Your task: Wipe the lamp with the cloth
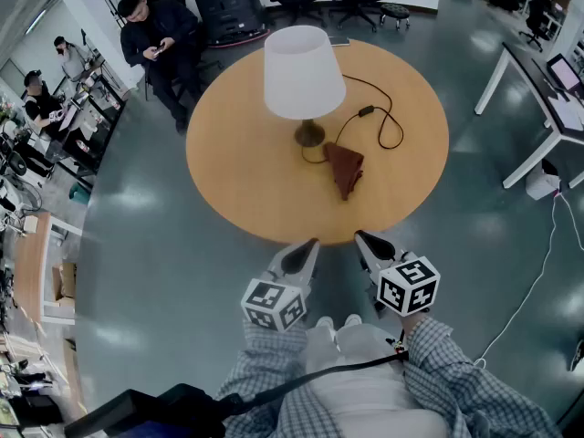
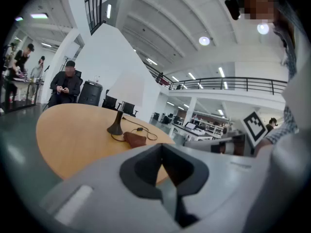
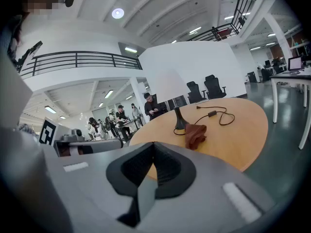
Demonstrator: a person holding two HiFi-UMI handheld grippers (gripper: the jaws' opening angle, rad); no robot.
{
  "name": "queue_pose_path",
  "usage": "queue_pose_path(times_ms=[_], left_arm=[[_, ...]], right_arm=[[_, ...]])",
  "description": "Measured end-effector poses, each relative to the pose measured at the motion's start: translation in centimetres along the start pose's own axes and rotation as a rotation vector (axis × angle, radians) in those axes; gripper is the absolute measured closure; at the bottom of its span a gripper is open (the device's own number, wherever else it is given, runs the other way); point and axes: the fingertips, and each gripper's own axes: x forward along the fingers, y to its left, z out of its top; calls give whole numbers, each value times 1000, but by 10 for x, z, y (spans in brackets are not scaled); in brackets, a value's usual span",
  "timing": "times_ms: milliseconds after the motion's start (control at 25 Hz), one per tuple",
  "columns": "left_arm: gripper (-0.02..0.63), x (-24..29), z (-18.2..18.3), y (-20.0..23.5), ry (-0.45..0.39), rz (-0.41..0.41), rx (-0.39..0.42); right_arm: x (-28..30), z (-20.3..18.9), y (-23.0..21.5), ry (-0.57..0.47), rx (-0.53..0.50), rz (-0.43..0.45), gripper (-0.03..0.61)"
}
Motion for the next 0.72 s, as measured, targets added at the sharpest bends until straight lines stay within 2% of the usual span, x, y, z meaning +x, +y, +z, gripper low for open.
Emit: queue_pose_path(times_ms=[160,720], left_arm=[[611,-7,1,2,-10,16,-30],[611,-6,0,0,-3,11,-27]], right_arm=[[-1,-4,7,7,1,11,575],[-1,-7,5,10,17,3,575]])
